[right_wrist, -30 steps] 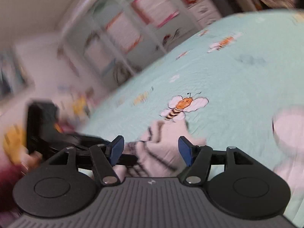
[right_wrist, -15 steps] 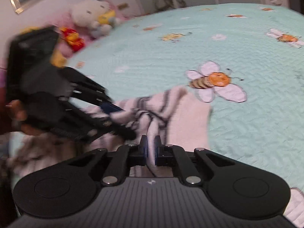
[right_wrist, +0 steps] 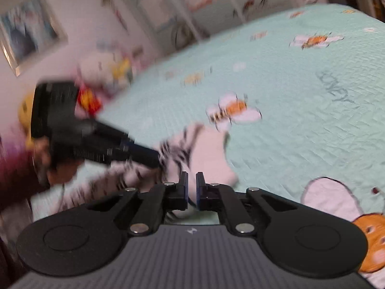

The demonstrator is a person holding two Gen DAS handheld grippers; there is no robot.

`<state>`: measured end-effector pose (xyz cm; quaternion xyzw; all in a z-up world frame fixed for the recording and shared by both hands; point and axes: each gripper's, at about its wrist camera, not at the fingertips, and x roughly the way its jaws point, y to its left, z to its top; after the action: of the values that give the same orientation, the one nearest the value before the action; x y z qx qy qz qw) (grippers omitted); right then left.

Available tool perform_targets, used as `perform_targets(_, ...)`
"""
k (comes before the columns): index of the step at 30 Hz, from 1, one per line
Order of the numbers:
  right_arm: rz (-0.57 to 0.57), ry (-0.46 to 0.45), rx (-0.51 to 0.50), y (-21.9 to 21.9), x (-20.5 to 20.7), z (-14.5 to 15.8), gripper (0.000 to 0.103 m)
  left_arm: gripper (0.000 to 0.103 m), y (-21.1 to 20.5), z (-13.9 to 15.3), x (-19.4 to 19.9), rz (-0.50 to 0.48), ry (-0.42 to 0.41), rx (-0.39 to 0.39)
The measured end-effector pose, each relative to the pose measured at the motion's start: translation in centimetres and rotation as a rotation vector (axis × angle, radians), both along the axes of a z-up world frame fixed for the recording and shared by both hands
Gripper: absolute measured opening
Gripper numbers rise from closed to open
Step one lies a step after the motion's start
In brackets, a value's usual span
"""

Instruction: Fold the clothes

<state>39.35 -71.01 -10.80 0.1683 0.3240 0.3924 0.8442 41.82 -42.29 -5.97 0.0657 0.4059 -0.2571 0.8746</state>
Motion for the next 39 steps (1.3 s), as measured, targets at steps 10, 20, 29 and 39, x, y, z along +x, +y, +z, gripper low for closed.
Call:
perform_targets(10, -0.119, 0.221, 0.006, 5.0, 0.2, -5.8, 0.003, 0.044, -2.2, -4.6, -3.5, -0.115, 0.059, 0.097)
perform_targets(20, -0.113, 0.233, 0.347, 6.7, -6.8, -4.8, 0.037, 0.043, 6.9, -0.3, 0.6, 0.063, 0.130, -0.166)
perform_targets(29, -0.117, 0.198, 0.164, 11.8, -6.7, -2.5, 0.040, 0.043, 7.9, -0.9, -6.5, 0.083, 0.041, -0.086)
perform_targets(39, -0.368, 0.431, 0.202, 11.8, -7.7, -6.1, 0.059, 0.053, -1.7, -7.1, -15.7, -0.198, -0.184, 0.371)
